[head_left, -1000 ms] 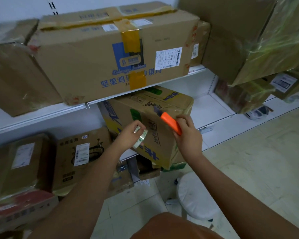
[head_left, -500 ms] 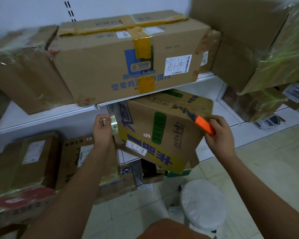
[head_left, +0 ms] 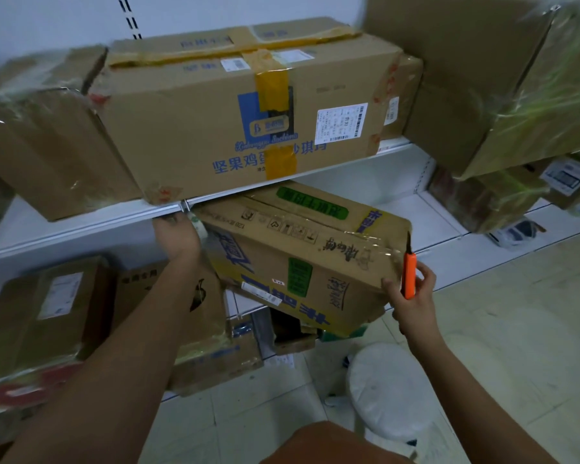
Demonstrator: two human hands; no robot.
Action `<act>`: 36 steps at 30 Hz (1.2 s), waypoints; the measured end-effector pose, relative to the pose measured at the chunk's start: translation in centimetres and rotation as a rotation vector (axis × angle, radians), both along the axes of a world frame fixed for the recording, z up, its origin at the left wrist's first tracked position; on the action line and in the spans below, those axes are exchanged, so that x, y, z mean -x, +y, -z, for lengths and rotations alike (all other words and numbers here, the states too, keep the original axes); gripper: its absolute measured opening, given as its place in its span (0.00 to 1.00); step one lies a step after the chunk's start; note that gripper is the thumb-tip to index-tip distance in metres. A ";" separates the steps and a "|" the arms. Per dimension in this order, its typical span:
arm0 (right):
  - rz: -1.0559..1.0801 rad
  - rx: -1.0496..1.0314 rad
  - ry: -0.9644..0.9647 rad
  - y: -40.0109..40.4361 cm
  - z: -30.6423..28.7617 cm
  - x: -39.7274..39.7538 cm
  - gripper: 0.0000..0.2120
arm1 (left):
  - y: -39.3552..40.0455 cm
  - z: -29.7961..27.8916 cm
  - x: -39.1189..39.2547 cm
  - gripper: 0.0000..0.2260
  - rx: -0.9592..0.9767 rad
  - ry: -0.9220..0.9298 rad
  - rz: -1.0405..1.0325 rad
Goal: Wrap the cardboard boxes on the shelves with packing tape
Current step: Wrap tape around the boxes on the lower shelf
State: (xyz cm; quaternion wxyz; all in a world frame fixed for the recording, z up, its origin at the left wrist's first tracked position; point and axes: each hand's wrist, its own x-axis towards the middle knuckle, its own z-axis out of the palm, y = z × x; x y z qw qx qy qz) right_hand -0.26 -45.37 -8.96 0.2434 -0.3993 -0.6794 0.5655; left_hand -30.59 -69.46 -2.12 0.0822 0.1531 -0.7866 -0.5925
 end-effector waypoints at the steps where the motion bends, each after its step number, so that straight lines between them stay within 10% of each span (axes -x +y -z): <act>1: -0.016 0.068 -0.012 -0.1 0.2 -0.3 0.28 | 0.3 0.0 -0.1 0.21 -0.025 -0.030 0.001; 17: 0.105 0.084 0.061 7.6 -4.4 -3.4 0.07 | 3.2 0.0 -6.4 0.13 -0.260 -0.014 0.330; 28: 0.549 0.206 0.055 7.4 -4.1 8.8 0.46 | 3.9 2.2 -9.7 0.14 0.077 0.028 0.262; 36: 0.204 0.173 -0.088 -2.0 -3.1 13.7 0.51 | 3.8 2.7 -11.3 0.13 0.139 -0.066 0.344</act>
